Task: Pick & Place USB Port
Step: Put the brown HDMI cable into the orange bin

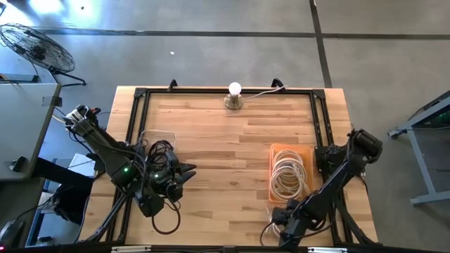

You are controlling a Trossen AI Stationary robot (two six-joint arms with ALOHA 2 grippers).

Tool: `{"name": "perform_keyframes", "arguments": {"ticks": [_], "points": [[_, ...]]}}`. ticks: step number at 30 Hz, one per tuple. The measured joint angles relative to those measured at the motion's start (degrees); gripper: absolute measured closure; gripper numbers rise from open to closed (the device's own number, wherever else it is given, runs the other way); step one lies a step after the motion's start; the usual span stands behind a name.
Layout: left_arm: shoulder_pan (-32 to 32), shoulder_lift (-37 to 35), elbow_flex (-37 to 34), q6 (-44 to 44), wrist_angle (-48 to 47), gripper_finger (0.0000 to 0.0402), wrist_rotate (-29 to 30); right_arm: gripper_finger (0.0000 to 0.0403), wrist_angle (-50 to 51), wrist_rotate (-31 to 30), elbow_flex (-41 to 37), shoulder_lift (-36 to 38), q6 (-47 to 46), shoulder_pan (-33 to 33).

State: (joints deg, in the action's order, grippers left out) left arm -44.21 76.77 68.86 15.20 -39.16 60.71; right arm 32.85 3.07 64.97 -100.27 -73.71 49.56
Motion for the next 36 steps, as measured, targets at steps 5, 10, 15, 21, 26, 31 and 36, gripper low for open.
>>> {"name": "perform_keyframes", "arguments": {"ticks": [5,10,15,21,26,31,36], "points": [[0.0,0.0,0.0,0.0,0.0,0.0273,0.0,0.0151,-3.1,1.3,0.0,-2.1,0.1,0.0],[0.0,0.0,0.0,0.0,0.0,0.0273,0.0,0.0151,-3.1,3.6,0.0,-4.2,0.3,0.0],[0.0,0.0,0.0,-0.4,0.0,0.0273,0.0,0.0151,-3.5,3.7,-0.2,-5.2,0.5,0.0],[0.0,0.0,0.0,-0.5,0.1,0.0273,0.0,0.0151,-6.4,4.0,-2.0,-5.2,0.7,0.0],[0.0,0.0,0.0,-0.7,0.1,0.0273,-0.4,0.0151,-13.1,4.8,-5.8,-4.9,1.4,-0.7],[0.0,0.0,0.0,-0.9,0.1,0.0273,-1.3,0.0157,-15.2,5.4,-8.5,-4.8,3.5,-1.7],[0.0,0.0,0.0,-0.9,0.1,0.0273,-1.3,0.0214,-15.0,5.7,-8.7,-4.9,5.5,-2.0]]}}
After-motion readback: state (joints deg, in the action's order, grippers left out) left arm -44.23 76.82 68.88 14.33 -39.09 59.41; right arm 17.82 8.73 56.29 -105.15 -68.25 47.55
